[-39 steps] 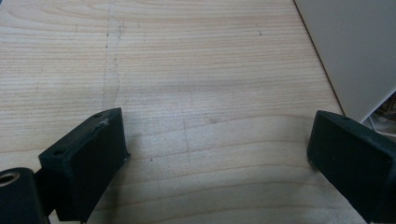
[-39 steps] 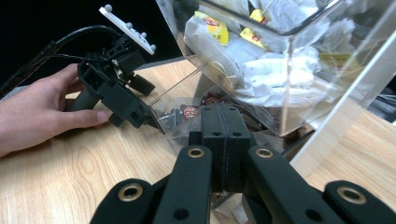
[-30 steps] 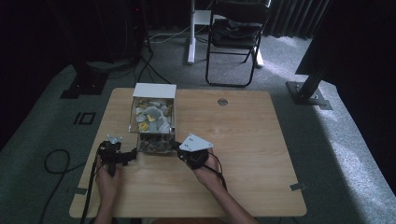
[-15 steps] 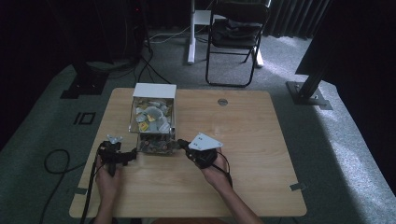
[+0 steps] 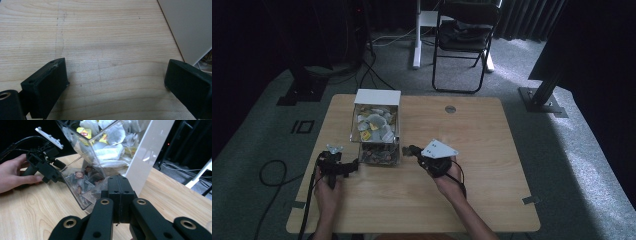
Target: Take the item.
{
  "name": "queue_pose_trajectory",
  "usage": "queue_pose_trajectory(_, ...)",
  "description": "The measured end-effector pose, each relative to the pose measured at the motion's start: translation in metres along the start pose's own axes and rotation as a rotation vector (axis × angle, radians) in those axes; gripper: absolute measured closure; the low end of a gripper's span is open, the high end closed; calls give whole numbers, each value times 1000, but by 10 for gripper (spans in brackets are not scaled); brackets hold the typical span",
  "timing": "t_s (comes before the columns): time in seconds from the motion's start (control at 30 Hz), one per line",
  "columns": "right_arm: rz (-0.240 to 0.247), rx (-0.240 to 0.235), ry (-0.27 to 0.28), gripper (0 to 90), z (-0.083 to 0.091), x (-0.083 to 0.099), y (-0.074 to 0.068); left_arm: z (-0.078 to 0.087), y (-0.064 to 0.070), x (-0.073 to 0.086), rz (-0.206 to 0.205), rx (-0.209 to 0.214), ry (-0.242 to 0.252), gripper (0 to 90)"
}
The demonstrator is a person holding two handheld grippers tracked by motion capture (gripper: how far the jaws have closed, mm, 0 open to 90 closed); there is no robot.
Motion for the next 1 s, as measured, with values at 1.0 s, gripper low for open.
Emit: queue_pose_trajectory(1.0,-32,84,-11,900,9,1,38,0,0,0,0,0,0,55)
Point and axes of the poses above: each handheld gripper's, and its own axes: z roughly backward along the jaws, x roughly out of its underside, y roughly to its right, the point moved 2 cm from there along -z, roughly forward along the jaws, and after that the axes turned 9 degrees about -y, right-handed, at the moved point
